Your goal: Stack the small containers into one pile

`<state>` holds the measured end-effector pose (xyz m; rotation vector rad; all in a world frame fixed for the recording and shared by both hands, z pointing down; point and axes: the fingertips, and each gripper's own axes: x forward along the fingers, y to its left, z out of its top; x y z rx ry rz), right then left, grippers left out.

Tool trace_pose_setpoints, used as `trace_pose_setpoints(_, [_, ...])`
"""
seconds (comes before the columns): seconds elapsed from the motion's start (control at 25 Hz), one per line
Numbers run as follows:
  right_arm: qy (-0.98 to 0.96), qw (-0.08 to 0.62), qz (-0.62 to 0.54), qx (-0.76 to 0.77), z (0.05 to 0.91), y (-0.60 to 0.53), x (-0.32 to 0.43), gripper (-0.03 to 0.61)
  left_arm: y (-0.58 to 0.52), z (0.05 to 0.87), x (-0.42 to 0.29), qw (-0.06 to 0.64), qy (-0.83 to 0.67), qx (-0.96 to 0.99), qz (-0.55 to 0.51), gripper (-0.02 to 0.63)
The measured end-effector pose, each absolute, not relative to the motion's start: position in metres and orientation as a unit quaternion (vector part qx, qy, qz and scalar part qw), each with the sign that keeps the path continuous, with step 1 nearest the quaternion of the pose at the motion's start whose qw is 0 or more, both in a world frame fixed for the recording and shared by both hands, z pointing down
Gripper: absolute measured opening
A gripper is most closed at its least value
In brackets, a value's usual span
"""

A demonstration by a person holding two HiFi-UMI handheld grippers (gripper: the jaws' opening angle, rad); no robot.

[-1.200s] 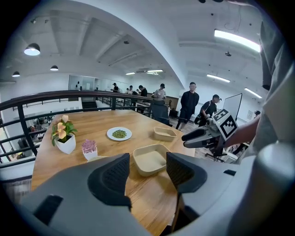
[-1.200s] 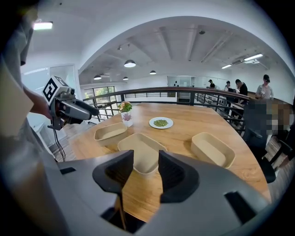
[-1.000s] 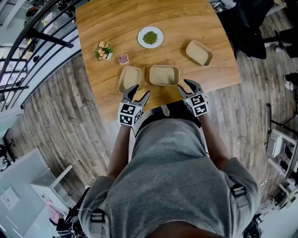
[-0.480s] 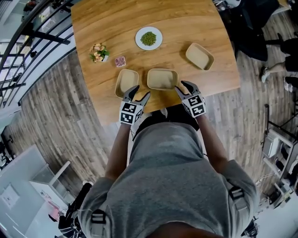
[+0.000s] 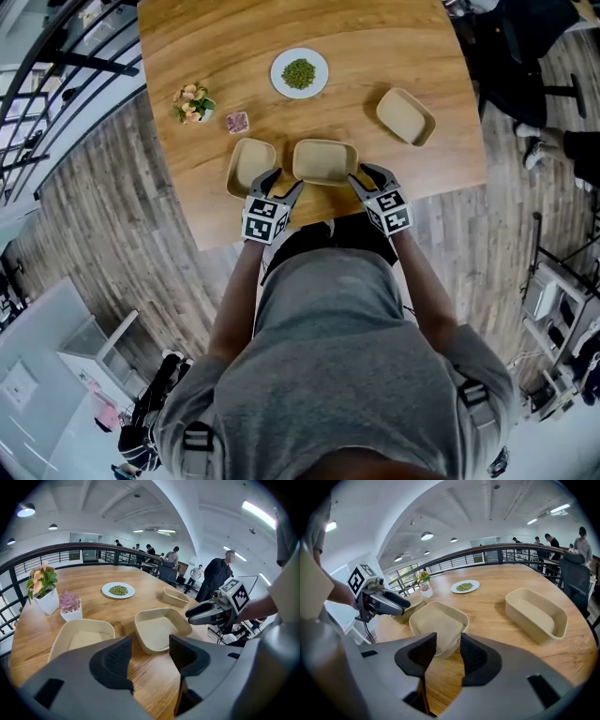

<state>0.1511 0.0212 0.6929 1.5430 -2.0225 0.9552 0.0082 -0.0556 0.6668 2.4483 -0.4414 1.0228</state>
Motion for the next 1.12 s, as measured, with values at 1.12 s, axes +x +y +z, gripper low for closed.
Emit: trace_pose_setpoints(1.12, [-0.708,0.194,0.387,0.559,0.711,0.017,0.154,0.099,-0.042,0.697,0.023,0.27,-0.136,0.857,0.417,0.241])
